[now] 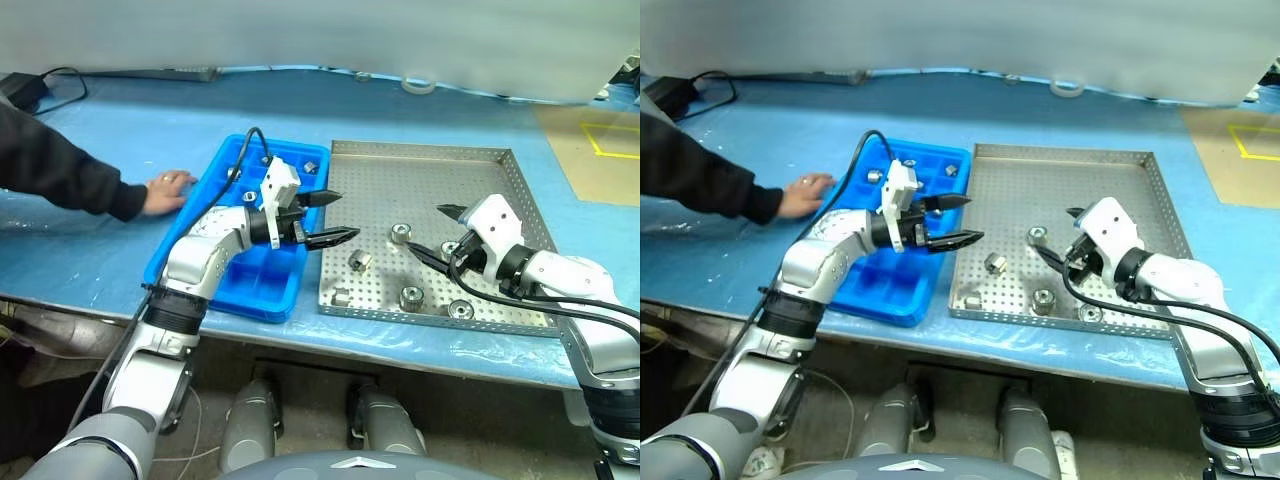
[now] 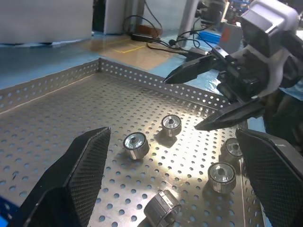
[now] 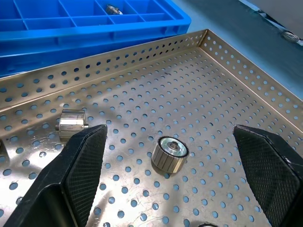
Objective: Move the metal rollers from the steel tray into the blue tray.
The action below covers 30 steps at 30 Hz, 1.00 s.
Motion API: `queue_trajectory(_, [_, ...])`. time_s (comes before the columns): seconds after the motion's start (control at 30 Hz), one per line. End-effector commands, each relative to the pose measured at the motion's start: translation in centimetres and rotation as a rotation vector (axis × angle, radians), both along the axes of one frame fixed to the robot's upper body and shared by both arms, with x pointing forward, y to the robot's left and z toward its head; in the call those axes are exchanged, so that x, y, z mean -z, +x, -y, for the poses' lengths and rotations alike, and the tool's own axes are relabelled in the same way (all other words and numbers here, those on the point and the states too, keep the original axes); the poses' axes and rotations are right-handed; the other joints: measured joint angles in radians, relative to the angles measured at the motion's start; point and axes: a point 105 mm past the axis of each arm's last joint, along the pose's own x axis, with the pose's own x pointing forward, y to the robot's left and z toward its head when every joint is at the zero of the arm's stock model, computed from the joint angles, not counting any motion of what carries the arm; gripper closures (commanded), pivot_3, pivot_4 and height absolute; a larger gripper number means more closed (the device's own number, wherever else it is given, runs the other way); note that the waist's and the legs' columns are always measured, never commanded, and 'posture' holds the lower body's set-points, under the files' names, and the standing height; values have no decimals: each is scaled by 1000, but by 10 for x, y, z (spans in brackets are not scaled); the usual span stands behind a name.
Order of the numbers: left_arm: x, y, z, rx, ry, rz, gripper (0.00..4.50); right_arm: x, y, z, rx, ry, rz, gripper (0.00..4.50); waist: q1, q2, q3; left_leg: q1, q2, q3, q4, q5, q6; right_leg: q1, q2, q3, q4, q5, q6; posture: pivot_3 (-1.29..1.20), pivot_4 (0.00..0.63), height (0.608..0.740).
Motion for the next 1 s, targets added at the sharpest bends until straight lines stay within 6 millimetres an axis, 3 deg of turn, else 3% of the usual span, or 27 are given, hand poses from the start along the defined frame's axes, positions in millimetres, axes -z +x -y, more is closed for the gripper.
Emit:
queue_trajectory(0.03, [-24, 4, 12, 83, 38, 125, 0, -15, -1, 4, 20, -8, 69, 43, 1, 0, 0, 0, 0, 0, 0, 0, 0, 0, 0, 0, 0, 0, 0, -331, 150, 740])
queue_trajectory(0.1, [-19, 7, 18, 127, 130, 181, 0, -13, -1, 4, 27, -7, 69, 43, -1, 0, 0, 0, 0, 0, 0, 0, 0, 0, 0, 0, 0, 0, 0, -336, 150, 740])
queue_trajectory(0.2, [15, 8, 23, 250, 411, 324, 0, -10, 0, 4, 41, -4, 72, 43, -3, 1, 0, 0, 0, 0, 0, 0, 0, 0, 0, 0, -1, 0, 0, -345, 150, 740])
queue_trajectory(0.5, [42, 25, 54, 317, 554, 346, 0, -3, -9, 9, 107, 8, 84, 43, -7, 1, 0, -4, -1, 1, 2, -1, 3, -2, -1, 0, -1, 0, 0, -436, 150, 740])
queue_trajectory(0.67, [54, 25, 57, 342, 610, 361, 0, 1, -18, 15, 155, 1, 83, 43, -29, 0, 0, -3, -1, 1, 4, -3, 5, 0, -1, 0, -2, 0, 0, -490, 150, 740])
queue_trajectory(0.83, [70, 27, 47, 360, 701, 378, 0, 4, -25, 20, 193, -8, 81, 43, -51, 0, 0, -3, -1, 1, 5, -3, 6, 0, -1, 0, -1, 0, 0, -521, 150, 740])
queue_trajectory(1.0, [76, 28, 56, 326, 700, 360, 0, 8, -27, 26, 230, -31, 81, 43, -56, 0, 0, -3, -1, 1, 5, -4, 6, 1, -1, 0, -2, 0, 0, -543, 150, 740])
